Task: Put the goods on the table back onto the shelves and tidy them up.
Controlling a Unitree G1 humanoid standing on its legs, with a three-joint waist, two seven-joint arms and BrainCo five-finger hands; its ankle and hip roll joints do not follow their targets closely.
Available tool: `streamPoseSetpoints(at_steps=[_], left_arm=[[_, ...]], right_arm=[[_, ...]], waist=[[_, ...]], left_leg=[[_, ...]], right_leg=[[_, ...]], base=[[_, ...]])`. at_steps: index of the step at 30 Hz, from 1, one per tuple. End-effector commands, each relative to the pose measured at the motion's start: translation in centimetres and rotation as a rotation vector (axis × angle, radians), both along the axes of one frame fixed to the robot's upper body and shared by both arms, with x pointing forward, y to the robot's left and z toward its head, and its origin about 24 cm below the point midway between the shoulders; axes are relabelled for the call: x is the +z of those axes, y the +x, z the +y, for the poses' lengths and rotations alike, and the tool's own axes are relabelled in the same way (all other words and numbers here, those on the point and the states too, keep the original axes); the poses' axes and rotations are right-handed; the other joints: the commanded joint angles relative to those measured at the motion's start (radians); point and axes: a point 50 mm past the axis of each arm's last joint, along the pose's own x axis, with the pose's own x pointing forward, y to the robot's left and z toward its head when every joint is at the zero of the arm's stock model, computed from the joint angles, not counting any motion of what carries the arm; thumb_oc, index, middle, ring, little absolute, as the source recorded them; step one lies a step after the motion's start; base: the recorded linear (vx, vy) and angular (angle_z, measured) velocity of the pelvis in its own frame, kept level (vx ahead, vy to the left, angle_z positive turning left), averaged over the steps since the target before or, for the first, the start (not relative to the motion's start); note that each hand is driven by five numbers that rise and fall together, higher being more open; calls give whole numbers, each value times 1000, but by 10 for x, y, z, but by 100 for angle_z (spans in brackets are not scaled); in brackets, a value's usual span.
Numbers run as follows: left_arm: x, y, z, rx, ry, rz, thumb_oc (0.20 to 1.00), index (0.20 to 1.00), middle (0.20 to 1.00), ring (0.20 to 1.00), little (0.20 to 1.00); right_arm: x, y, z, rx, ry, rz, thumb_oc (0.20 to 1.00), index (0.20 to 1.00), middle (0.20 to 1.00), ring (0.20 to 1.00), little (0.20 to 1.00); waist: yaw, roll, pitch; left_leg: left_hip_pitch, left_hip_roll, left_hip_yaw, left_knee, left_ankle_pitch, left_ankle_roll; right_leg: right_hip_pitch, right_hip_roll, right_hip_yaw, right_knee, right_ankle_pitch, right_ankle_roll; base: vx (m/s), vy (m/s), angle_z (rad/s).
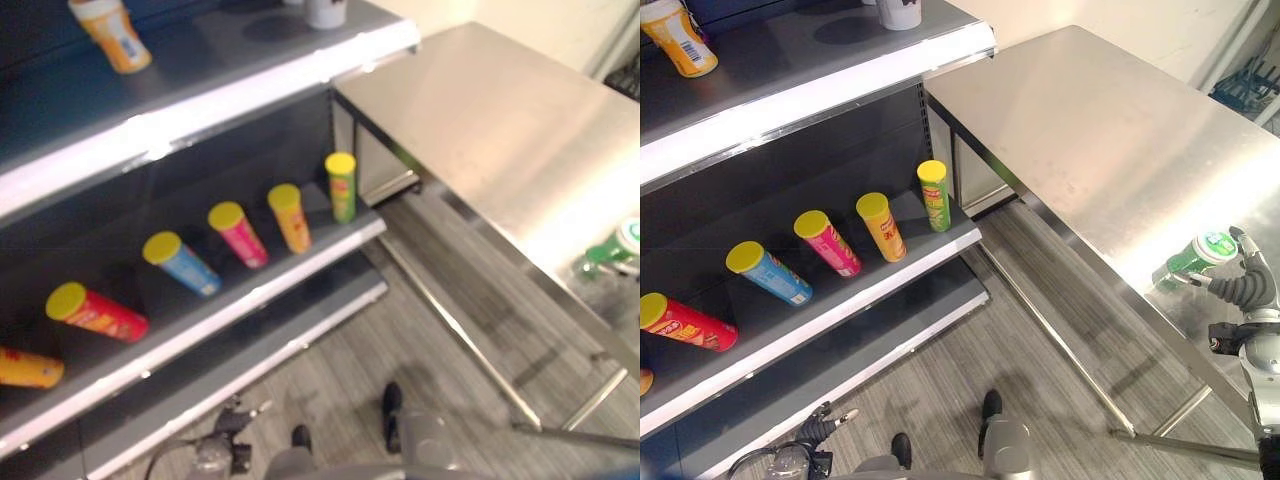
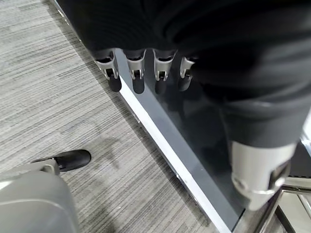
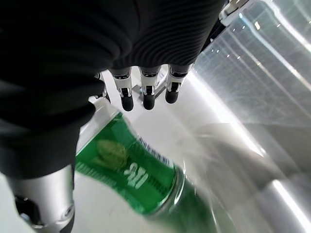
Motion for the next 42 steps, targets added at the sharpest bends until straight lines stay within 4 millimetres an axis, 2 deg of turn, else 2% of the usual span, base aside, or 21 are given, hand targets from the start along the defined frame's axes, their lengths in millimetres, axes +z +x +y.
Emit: streamPoseSetpoints(at_steps=[1,2,3,4,6,15,19,20,21,22,25,29,31,35,36,37,38,40,42], left_arm=[[11,11,24,3,78,-43,1000,1000,1000,1000,1000],[10,11,24,3,78,-39,1000,1000,1000,1000,1000],[10,11,24,2,82,-38,1000,1000,1000,1000,1000],[10,11,24,3,82,-38,1000,1000,1000,1000,1000],[11,11,24,0,84,-39,1000,1000,1000,1000,1000],[11,13,27,7,84,-41,1000,1000,1000,1000,1000],[12,13,28,20,83,-44,1000,1000,1000,1000,1000],[12,13,28,25,84,-45,1000,1000,1000,1000,1000],[12,14,29,36,85,-50,1000,1000,1000,1000,1000],[12,14,29,36,85,-50,1000,1000,1000,1000,1000],[13,15,28,43,81,-61,1000,1000,1000,1000,1000],[13,18,26,36,82,-72,1000,1000,1000,1000,1000],[13,18,26,39,84,-70,1000,1000,1000,1000,1000],[11,13,25,38,79,-54,1000,1000,1000,1000,1000],[11,13,25,42,78,-55,1000,1000,1000,1000,1000],[9,7,29,52,82,-39,1000,1000,1000,1000,1000],[9,7,28,57,79,-40,1000,1000,1000,1000,1000],[8,0,33,73,87,-23,1000,1000,1000,1000,1000],[8,-5,36,95,91,-15,1000,1000,1000,1000,1000]], right_arm=[[21,16,4,-18,-44,-121,1000,1000,1000,1000,1000],[22,16,3,-25,-48,-126,1000,1000,1000,1000,1000],[21,18,3,-36,-56,-119,576,576,576,576,576],[21,18,3,-35,-57,-120,526,526,526,526,526],[20,20,3,-34,-56,-110,200,200,200,200,200],[16,28,5,-5,4,-97,200,200,200,200,200],[26,29,9,20,-12,-137,200,200,200,200,200],[34,29,13,44,-22,-172,200,200,200,200,200],[51,29,22,86,-58,-245,200,200,200,200,200],[51,29,22,85,-58,-245,200,200,200,200,200],[85,27,39,157,-118,-400,200,200,200,200,200],[130,23,71,293,-197,-612,200,200,200,200,200],[150,22,93,391,-226,-708,200,200,200,200,200],[179,24,138,621,-212,-847,200,200,200,200,200],[180,25,139,626,-212,-848,200,200,200,200,200],[201,30,169,776,-239,-882,200,200,200,200,200],[202,31,170,782,-240,-883,200,200,200,200,200],[220,38,197,896,-276,-888,200,200,200,200,200],[231,45,213,958,-298,-875,200,200,200,200,200]], waist=[[25,-57,-10],[25,-57,-10],[29,-55,-9],[28,-55,-9],[31,-56,-9],[37,-58,-5],[38,-60,-4],[36,-60,-4],[36,-61,-5],[37,-61,-5],[37,-62,-9],[44,-62,-18],[50,-62,-22],[77,-63,-37],[73,-62,-36],[103,-67,-47],[98,-66,-46],[129,-71,-57],[148,-73,-62]], left_leg=[[21,37,30,11,-27,-57],[22,38,29,11,-27,-57],[20,38,28,10,-25,-57],[21,38,27,9,-25,-57],[18,40,27,9,-24,-57],[17,44,23,8,-20,-62],[19,45,23,9,-20,-62],[19,46,23,9,-21,-62],[20,45,23,10,-23,-61],[21,45,23,10,-23,-61],[22,45,22,13,-27,-61],[24,43,18,17,-32,-60],[25,41,15,20,-35,-60],[27,37,10,24,-38,-60],[28,37,9,24,-38,-60],[30,33,5,25,-40,-60],[30,33,4,26,-40,-60],[30,29,-2,27,-40,-61],[29,25,-11,27,-39,-62]], right_leg=[[82,-59,78,-92,-78,115],[83,-59,76,-92,-79,115],[84,-58,75,-91,-81,114],[84,-58,75,-91,-81,114],[85,-57,72,-90,-82,114],[93,-59,61,-93,-84,112],[95,-60,58,-91,-84,112],[95,-61,57,-90,-85,112],[95,-62,56,-88,-86,113],[95,-62,56,-88,-86,113],[99,-66,55,-85,-89,115],[105,-70,49,-79,-94,116],[110,-73,47,-78,-96,117],[125,-80,38,-83,-96,117],[126,-80,37,-83,-96,117],[141,-86,27,-89,-95,116],[141,-86,26,-89,-95,116],[154,-94,14,-93,-93,115],[164,-100,3,-96,-92,115]], base=[[0,0,0],[0,0,0],[0,0,0],[0,0,0],[0,0,0],[-4,0,1],[-8,7,7],[-8,7,8],[-7,7,6],[0,0,0],[0,0,0],[-3,0,2],[0,0,0],[-6,-4,6],[-5,-8,11],[-4,-6,14],[-10,-4,14],[-5,4,21],[2,0,19]])
